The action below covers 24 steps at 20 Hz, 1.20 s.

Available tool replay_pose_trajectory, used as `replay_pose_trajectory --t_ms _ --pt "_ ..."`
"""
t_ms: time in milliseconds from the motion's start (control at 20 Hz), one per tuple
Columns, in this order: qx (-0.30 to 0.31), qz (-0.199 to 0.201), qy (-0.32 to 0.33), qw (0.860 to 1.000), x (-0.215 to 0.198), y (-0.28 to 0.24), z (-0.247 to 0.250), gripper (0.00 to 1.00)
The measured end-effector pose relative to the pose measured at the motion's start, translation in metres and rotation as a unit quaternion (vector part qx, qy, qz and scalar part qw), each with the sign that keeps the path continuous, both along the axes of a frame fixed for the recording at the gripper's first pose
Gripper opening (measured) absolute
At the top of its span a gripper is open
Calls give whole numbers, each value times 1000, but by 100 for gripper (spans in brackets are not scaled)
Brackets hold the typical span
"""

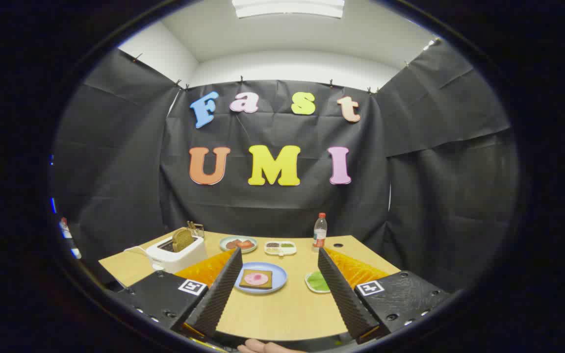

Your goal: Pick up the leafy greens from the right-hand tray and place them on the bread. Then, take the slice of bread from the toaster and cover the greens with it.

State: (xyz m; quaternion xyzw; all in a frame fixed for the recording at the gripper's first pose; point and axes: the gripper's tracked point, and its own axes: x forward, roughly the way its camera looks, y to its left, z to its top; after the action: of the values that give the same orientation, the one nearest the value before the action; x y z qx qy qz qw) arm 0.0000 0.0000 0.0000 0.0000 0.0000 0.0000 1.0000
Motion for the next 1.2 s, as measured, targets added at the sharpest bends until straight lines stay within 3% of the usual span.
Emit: replay_pose_trajectory --t_ms 850,1200 --pt "6 -16 1 1000 2 -17 -7 95" --pt "13 -44 17 999 28 -45 -29 95"
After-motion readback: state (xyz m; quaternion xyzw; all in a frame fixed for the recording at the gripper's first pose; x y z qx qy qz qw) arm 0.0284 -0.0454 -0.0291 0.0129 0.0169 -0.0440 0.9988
